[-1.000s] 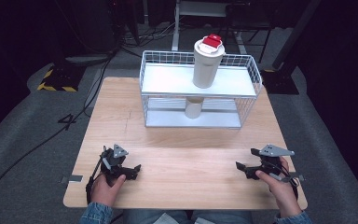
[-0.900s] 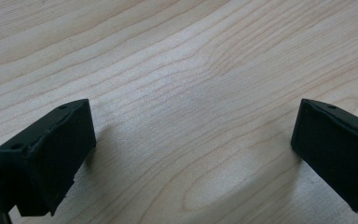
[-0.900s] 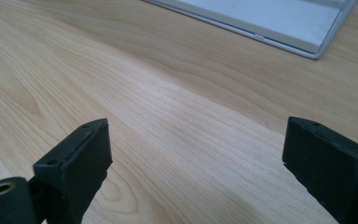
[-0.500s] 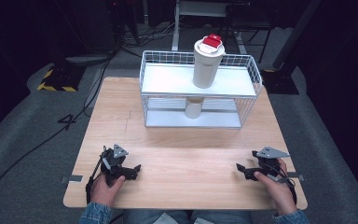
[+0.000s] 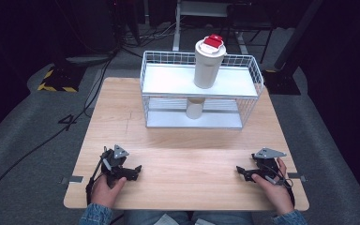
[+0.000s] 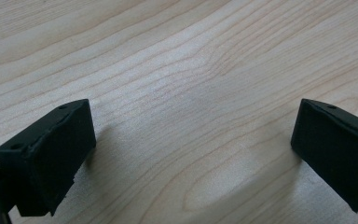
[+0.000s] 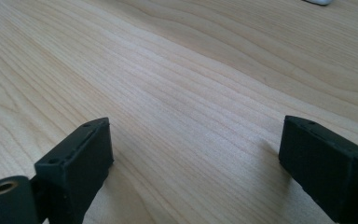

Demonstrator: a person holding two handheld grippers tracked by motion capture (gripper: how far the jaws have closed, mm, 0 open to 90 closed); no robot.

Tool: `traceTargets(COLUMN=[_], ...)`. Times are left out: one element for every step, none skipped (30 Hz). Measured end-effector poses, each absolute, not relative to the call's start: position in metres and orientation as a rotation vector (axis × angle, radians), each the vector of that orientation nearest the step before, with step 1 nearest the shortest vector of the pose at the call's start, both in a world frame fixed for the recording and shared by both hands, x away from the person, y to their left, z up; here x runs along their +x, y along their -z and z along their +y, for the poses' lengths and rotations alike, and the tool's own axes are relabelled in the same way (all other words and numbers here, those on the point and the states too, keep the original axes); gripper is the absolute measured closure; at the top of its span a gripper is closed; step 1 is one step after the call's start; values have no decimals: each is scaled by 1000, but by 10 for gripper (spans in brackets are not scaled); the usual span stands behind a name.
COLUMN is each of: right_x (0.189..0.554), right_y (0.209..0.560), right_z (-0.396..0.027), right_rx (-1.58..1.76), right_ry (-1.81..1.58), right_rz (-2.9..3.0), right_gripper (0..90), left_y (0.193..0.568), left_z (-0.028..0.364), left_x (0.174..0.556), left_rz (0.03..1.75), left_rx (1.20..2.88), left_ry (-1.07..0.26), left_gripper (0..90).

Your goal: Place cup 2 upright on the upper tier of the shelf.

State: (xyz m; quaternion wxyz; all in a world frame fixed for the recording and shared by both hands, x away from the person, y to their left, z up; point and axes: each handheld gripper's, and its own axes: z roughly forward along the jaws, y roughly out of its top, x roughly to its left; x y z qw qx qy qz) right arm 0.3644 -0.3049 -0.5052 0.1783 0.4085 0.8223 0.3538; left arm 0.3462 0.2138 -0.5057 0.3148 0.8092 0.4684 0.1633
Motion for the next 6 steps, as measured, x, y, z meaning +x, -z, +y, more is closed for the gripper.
traceTargets(right_x=[365, 365, 365, 365, 365, 365], right_y=[505, 505, 505, 505, 506, 506], right_z=[-305, -305, -304, -304, -303, -303], right_rx=[1155, 1155, 1177, 1188, 1208, 1219], right_ry=[-999, -999, -984, -978, -964, -959], right_rz=[2325, 2325, 2314, 2309, 2298, 2291], right_gripper=[94, 94, 65, 48, 37, 37], left_y=[506, 506, 506, 506, 506, 506], left_z=[214, 214, 214, 214, 214, 214], left_x=[346, 346, 346, 346, 346, 346], left_rz=[1234, 1234, 1234, 1234, 1234, 1234], left_rx=[2132, 2132, 2132, 2133, 2133, 2133], left_ry=[-431, -431, -430, -431, -431, -431], left_gripper=[3, 4, 3, 3, 3, 3])
